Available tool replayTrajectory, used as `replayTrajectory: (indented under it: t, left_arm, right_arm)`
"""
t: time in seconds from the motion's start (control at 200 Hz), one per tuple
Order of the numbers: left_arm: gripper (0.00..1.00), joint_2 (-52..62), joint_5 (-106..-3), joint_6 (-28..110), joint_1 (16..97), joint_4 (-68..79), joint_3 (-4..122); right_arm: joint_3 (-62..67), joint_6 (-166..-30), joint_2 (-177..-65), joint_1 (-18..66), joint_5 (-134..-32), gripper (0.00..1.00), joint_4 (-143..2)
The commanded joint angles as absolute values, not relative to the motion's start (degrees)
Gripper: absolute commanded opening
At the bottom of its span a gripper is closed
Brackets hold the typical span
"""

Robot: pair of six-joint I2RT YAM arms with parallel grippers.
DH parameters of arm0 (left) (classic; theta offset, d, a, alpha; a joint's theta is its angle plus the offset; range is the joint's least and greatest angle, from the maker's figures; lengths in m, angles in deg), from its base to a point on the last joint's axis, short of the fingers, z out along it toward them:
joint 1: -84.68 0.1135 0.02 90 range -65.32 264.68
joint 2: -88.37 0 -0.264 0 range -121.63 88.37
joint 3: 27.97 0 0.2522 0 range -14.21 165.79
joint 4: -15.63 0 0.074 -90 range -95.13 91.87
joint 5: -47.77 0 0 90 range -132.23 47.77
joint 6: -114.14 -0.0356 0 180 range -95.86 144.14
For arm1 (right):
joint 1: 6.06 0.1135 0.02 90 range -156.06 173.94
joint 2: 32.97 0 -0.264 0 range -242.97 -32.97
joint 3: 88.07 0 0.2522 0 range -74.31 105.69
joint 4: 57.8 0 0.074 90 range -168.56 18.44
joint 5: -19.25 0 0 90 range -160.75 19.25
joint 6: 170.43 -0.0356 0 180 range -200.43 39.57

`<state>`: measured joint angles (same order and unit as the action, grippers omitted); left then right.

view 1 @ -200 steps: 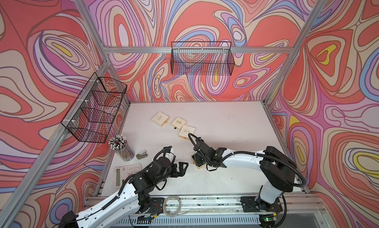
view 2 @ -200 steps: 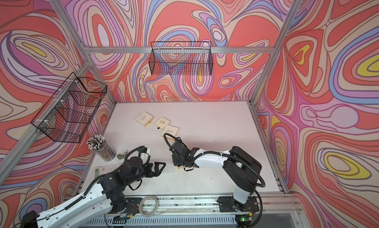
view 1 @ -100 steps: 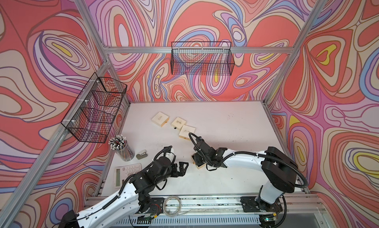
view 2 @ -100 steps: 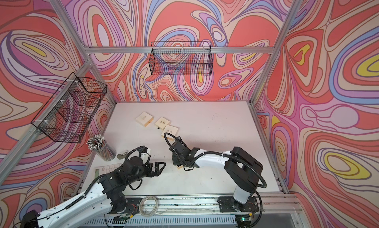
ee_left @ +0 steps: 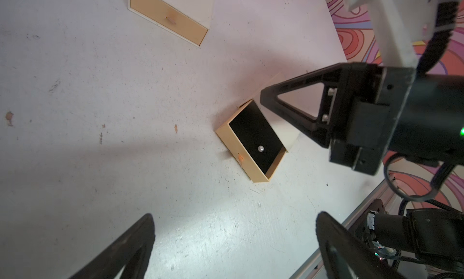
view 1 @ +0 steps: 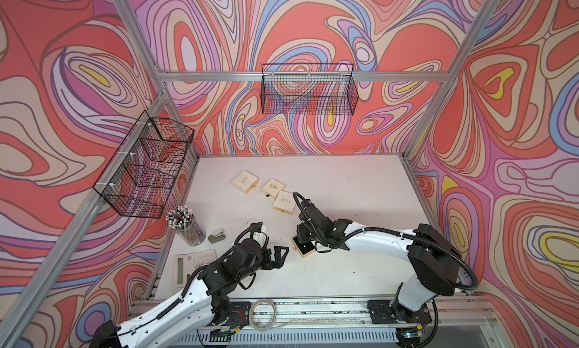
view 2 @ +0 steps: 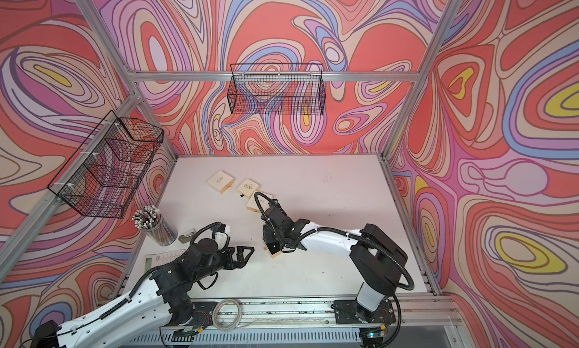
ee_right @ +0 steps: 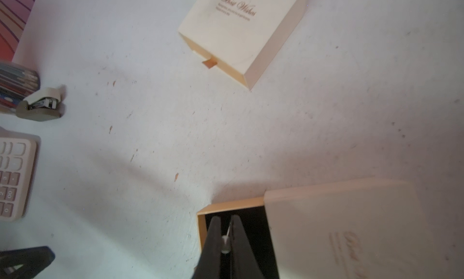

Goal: Take out the earrings from the drawer-style jewelry box
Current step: Pick up the earring from the drawer, then place the earring at the center of the board.

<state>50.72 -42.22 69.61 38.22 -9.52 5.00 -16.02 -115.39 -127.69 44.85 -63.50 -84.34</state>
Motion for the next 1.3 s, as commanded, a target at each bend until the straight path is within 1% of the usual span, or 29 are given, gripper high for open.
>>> replayTrajectory:
  t: [0.0, 0.16, 0.361, 0.511, 0.671, 0.771, 0.906, 1.292]
  left_arm:
    - [1.0, 49.66, -42.45, 68.63, 38.47, -7.16, 6.32]
    - [1.0, 48.34, -43.8, 68.23, 38.49, -3.7, 6.43]
    - [1.0, 44.74, -47.89, 66.08, 38.45, -0.57, 7.87]
    - [1.0, 41.86, -50.03, 66.05, 38.47, 2.05, 8.12]
    - [1.0, 40.92, -50.36, 66.35, 38.47, 3.17, 8.12]
    - [1.0, 40.65, -50.53, 66.42, 38.45, 3.53, 7.93]
    - [1.0, 40.55, -50.49, 66.64, 38.52, 3.49, 7.75]
    - [1.0, 39.87, -49.47, 67.47, 38.47, 4.81, 6.98]
  right_arm:
    - [-14.61, -114.75, -125.92, 40.81, -64.61, 0.0, -84.4]
    - [-14.54, -113.18, -124.91, 33.47, -65.8, 0.0, -84.55]
    - [-13.5, -110.76, -124.71, 20.89, -66.02, 0.0, -85.73]
    - [-12.13, -109.7, -127.14, 11.32, -69.26, 0.0, -85.33]
    - [-9.92, -109.17, -131.21, 4.05, -68.43, 0.0, -85.69]
    - [-8.84, -109.25, -133.51, 1.0, -69.84, 0.0, -85.02]
    - [-6.85, -109.08, -139.55, -1.72, -71.81, 0.0, -85.19]
    - [-1.37, -107.79, -146.94, -5.29, -72.85, 0.0, -87.25]
